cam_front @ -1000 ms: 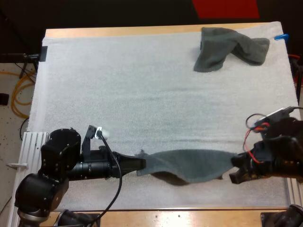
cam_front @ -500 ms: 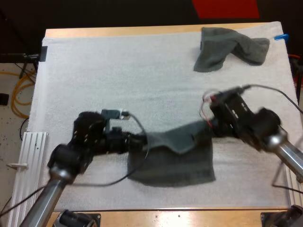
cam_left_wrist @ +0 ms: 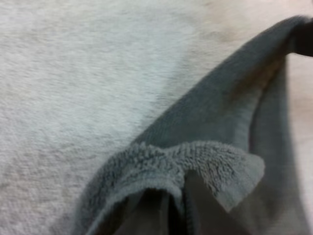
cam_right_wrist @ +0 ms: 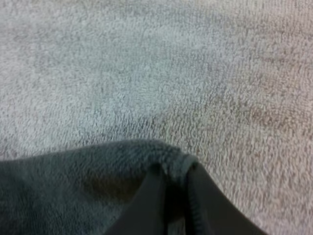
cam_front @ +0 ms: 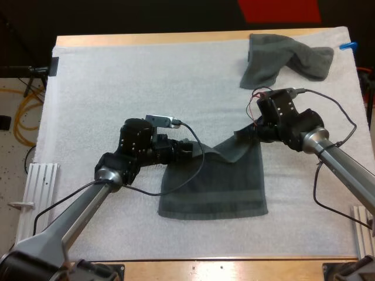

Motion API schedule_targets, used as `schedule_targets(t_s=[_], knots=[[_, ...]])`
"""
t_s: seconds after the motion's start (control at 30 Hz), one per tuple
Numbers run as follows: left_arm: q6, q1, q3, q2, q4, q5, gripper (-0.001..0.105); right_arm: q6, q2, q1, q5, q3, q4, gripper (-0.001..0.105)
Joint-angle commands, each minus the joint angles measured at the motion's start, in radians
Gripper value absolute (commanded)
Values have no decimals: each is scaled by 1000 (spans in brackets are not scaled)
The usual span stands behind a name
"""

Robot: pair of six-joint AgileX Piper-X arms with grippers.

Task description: Pick towel from pile fold and stack

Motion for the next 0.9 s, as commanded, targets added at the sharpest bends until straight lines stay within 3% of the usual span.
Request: schedule_targets(t_s=[0.0,0.23,0.3,0.4,0.47,0.57,0.7,0.8,0.87], knots=[[29,1,-3,4,-24,-22,0,-11,0,-7,-8,-2,-21,0],[178,1,-3,20,-48,-137,0,-11,27,-10,-11,-2,-81,0],[208,1,-8,20,-54,-169,3,-11,30,-17,-30,-2,-101,4],[251,1,-9,20,-75,-215,17,21,32,-43,-99,-2,-117,28],[267,1,-9,20,-101,-223,37,36,32,-66,-136,-2,-130,50],[267,1,-12,20,-134,-223,58,36,32,-96,-148,-2,-156,65],[271,1,-42,15,-116,-223,59,34,10,-117,-146,-2,-167,64],[337,1,-83,-20,-72,-241,59,-15,-36,-119,-143,-2,-167,64],[432,1,-113,-70,-25,-319,59,-63,-84,-119,-137,-2,-164,64]])
